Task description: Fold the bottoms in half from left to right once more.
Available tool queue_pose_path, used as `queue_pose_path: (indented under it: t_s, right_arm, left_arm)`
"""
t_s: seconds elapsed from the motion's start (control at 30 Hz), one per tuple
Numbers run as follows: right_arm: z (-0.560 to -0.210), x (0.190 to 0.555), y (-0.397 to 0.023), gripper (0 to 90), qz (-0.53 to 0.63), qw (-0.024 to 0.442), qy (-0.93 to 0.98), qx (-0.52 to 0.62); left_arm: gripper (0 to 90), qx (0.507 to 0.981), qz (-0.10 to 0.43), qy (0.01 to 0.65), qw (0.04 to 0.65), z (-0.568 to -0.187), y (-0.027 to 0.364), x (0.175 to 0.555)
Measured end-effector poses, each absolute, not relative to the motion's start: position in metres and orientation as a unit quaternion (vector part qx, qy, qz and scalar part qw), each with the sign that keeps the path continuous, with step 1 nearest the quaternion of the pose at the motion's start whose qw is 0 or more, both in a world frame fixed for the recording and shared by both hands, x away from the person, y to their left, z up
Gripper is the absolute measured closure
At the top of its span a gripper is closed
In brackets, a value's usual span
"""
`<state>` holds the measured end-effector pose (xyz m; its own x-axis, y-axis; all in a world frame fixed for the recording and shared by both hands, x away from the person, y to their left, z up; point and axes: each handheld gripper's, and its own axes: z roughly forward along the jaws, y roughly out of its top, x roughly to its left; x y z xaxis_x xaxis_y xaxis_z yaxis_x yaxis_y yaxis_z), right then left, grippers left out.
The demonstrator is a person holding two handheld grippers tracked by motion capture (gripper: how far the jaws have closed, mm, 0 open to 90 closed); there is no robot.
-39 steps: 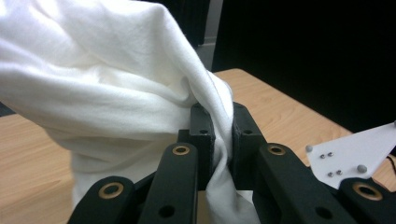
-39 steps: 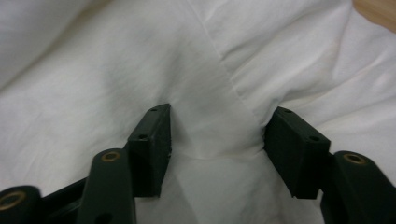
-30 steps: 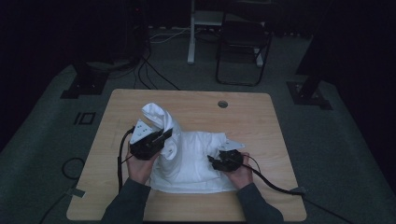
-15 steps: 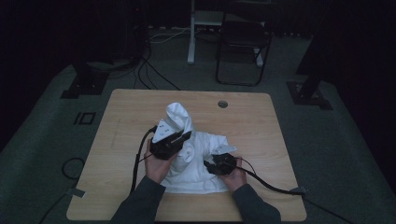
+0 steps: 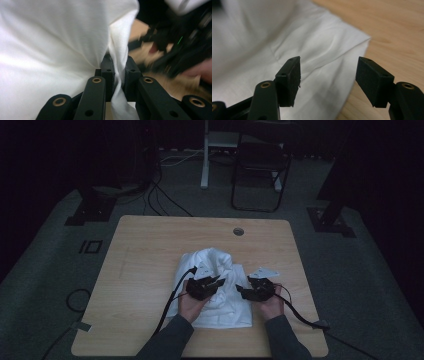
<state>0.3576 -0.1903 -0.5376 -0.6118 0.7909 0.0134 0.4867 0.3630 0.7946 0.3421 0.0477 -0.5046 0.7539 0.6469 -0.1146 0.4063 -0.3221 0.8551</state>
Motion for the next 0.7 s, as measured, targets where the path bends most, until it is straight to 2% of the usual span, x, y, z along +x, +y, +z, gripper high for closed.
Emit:
queue_pose_path:
  t_s: [0.2, 0.4, 0.5, 0.57, 0.6, 0.63, 0.67, 0.7]
  right_arm:
    - [-0.521, 0.35, -0.201, 33.7, 0.43, 0.193, 0.793, 0.385]
    - [-0.504, 0.34, -0.199, 30.1, 0.468, 0.184, 0.792, 0.345]
    - [-0.496, 0.344, -0.191, 39.1, 0.48, 0.193, 0.784, 0.343]
    - [-0.495, 0.347, -0.189, 39.1, 0.484, 0.191, 0.782, 0.344]
    - [-0.493, 0.355, -0.183, 74.9, 0.485, 0.192, 0.783, 0.339]
    - [-0.493, 0.358, -0.182, 81.8, 0.478, 0.194, 0.784, 0.345]
    - [-0.493, 0.358, -0.182, 81.8, 0.478, 0.194, 0.784, 0.345]
    - [-0.495, 0.366, -0.183, 85.3, 0.471, 0.195, 0.777, 0.369]
  left_arm:
    - [81.9, 0.83, 0.118, 0.329, 0.434, -0.537, 0.033, 0.346]
    - [81.6, 0.831, 0.118, 0.33, 0.433, -0.537, 0.032, 0.346]
    - [80.9, 0.831, 0.117, 0.331, 0.433, -0.535, 0.032, 0.344]
    - [80.3, 0.831, 0.117, 0.331, 0.433, -0.535, 0.032, 0.344]
    - [73.6, 0.832, 0.097, 0.325, 0.438, -0.53, 0.035, 0.344]
    - [69.1, 0.832, 0.097, 0.325, 0.438, -0.53, 0.035, 0.344]
    - [69.1, 0.834, 0.092, 0.322, 0.439, -0.526, 0.037, 0.344]
    - [64.1, 0.829, 0.086, 0.32, 0.45, -0.515, 0.043, 0.339]
